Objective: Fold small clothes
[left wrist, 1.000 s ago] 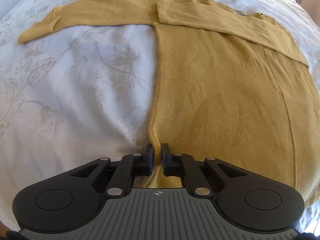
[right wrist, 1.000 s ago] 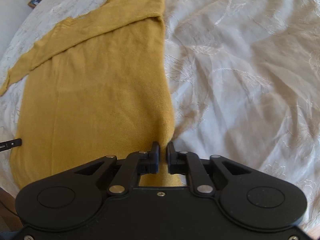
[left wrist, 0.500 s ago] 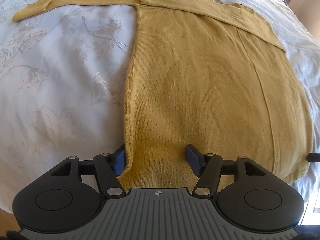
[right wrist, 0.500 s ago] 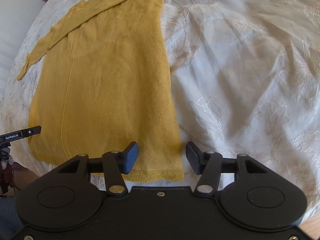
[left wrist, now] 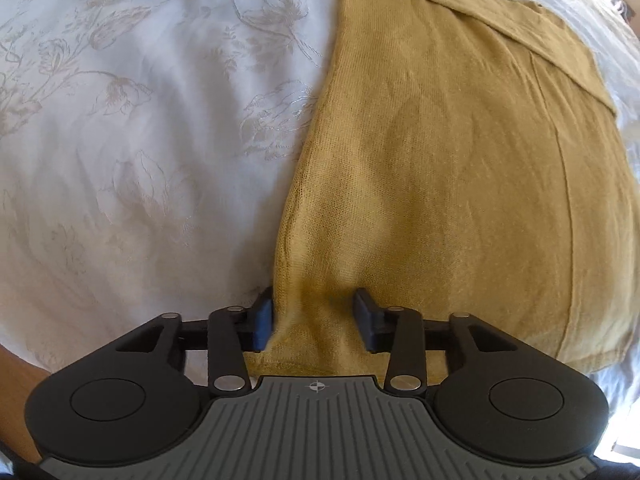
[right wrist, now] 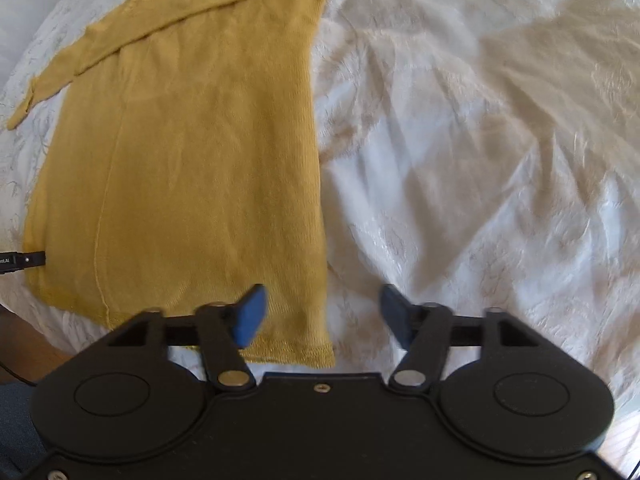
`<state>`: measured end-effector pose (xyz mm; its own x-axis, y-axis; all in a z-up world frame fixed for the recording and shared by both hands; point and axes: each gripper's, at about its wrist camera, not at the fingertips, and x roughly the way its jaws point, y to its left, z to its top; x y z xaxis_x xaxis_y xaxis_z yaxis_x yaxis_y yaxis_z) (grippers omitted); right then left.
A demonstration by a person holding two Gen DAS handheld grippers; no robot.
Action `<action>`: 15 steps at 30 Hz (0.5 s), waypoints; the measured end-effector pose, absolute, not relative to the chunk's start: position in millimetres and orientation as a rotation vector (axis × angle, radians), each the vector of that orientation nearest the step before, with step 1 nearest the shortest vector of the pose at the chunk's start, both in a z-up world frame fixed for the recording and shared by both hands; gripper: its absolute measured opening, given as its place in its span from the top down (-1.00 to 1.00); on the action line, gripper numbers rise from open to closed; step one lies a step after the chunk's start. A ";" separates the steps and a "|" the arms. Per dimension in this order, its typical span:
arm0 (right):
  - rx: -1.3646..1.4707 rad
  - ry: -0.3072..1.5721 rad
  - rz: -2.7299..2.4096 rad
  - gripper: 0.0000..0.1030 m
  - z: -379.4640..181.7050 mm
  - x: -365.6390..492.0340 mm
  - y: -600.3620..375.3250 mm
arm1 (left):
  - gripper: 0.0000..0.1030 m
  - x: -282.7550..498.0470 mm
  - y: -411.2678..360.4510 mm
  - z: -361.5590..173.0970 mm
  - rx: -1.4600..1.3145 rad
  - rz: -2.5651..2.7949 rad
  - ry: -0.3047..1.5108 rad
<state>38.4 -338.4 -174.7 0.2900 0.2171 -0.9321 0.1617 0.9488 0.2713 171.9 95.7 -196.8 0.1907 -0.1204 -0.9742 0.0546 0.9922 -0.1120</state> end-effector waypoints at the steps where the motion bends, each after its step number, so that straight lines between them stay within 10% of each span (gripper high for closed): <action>1: 0.321 1.262 0.046 -0.75 -168.0 43.0 -338.4 | -0.34 172.9 98.8 -194.8 -0.095 -0.122 1.373; 15: 0.173 1.044 0.113 -0.99 -123.6 130.2 -272.0 | -0.70 242.0 145.4 -121.9 -0.069 -0.021 1.056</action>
